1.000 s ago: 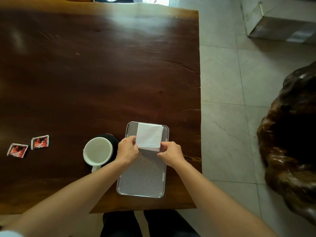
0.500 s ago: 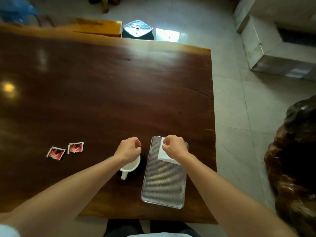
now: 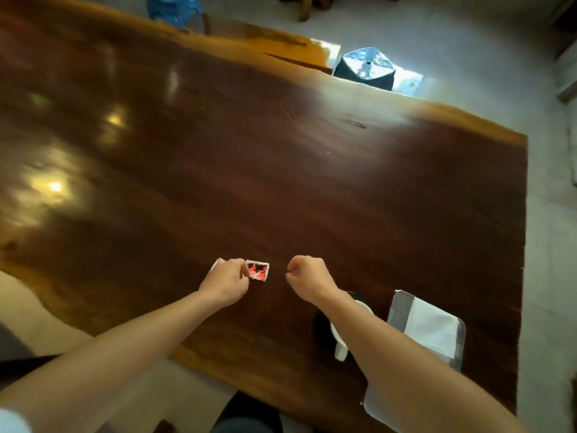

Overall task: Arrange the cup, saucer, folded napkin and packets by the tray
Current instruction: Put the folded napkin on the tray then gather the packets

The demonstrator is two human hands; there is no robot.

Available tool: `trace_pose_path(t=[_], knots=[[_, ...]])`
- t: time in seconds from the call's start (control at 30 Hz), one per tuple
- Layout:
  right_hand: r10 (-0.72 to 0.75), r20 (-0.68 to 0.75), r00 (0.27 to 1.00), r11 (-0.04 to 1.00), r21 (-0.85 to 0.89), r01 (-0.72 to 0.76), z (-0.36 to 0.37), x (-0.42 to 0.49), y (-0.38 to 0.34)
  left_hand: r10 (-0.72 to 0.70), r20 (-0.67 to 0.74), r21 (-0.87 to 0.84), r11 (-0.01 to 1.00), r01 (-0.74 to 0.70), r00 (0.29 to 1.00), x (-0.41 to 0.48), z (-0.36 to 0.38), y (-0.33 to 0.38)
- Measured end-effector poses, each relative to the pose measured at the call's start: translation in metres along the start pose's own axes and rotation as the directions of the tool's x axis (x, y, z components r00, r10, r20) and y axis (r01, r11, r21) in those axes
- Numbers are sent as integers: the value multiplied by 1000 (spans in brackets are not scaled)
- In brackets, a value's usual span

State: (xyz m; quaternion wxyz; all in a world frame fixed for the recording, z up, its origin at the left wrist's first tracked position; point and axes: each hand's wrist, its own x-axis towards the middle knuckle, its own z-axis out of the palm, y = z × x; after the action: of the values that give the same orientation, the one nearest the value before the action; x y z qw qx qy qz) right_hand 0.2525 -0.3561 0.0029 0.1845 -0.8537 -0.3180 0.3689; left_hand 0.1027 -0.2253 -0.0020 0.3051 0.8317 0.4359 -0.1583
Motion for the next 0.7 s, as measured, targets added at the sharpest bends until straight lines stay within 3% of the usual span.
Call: trace_pose_path(t=[0.3, 0.5, 0.7], knots=[[-63, 74, 995, 944, -319, 83, 72, 50, -44, -49, 2, 126, 991, 49, 999, 38, -6, -82], [-30, 88, 996, 920, -388, 62, 91, 72, -45, 87, -32, 200, 976, -79, 996, 69, 8, -95], [-67, 58, 996, 867, -491, 87, 107, 86, -38, 146, 51, 266, 951, -154, 988, 92, 21, -93]])
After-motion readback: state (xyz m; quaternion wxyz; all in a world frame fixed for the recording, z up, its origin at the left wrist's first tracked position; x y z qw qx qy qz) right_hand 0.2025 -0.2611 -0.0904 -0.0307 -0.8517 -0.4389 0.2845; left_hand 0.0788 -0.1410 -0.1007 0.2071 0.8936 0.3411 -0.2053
